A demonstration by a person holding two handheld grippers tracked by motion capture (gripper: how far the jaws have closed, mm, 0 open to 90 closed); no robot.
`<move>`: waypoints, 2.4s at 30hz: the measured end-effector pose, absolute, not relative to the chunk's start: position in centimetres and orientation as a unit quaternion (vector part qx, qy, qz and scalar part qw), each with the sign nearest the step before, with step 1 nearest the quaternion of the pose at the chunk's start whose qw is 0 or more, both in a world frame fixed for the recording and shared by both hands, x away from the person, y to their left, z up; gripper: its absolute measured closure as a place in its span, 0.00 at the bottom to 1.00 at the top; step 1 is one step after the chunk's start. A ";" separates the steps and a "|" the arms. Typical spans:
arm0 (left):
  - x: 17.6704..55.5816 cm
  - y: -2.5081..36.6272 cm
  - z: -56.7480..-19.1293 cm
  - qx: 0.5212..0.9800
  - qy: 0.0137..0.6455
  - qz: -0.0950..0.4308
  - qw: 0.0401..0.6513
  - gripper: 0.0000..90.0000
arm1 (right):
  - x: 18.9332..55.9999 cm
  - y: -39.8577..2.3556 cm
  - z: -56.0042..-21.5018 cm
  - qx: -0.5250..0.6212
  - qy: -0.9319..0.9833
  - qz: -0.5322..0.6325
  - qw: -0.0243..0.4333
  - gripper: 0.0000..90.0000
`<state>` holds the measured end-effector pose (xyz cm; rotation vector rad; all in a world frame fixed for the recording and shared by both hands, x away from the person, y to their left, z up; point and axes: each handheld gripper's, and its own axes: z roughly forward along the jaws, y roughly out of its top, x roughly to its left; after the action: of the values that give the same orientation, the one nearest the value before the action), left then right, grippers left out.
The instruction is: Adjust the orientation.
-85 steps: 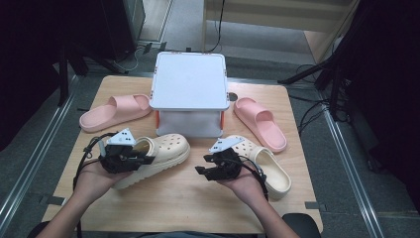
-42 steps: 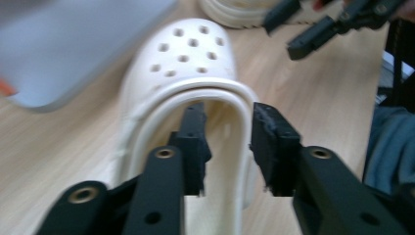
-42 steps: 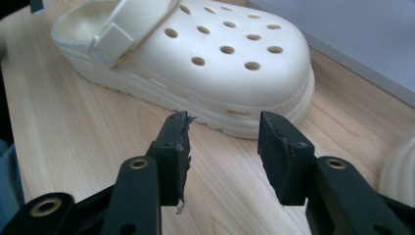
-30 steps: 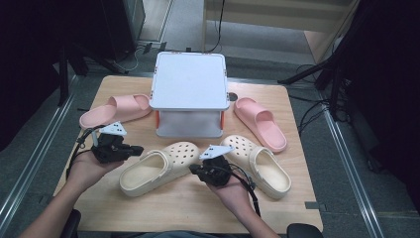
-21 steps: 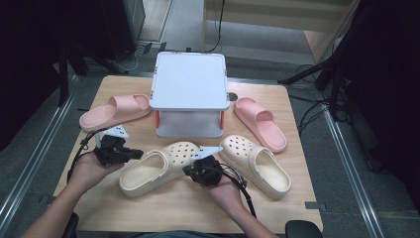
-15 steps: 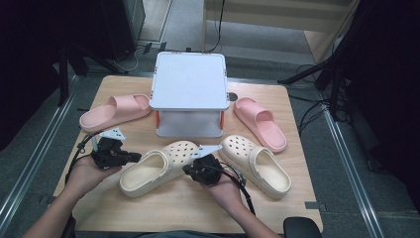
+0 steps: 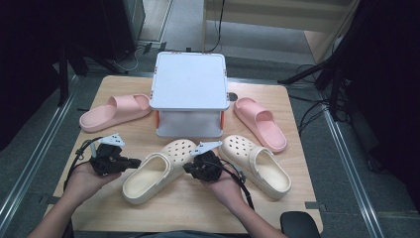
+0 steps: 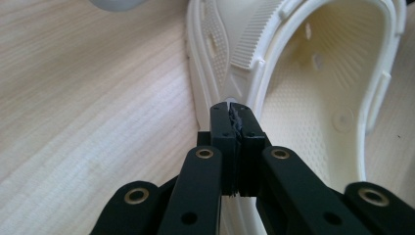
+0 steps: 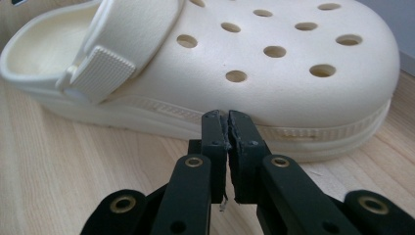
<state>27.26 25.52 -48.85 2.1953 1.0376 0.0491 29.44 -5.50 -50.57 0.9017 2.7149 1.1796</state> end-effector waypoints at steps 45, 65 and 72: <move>26.7 23.6 -47.0 0.824 0.407 -0.020 0.392 0.75 | 32.0 -7.2 -47.4 0.343 0.838 0.424 0.023 0.71; 33.1 22.7 -41.5 0.825 0.388 0.009 0.411 0.86 | 27.9 -8.1 -46.4 0.334 0.839 0.430 0.024 0.61; 35.5 22.3 -39.4 0.825 0.389 0.019 0.409 0.92 | 26.9 -7.7 -46.4 0.334 0.840 0.426 0.028 0.57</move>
<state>35.54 22.32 -39.37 2.0795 0.9810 0.0470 26.86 -7.70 -46.40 1.0309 2.5945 1.3154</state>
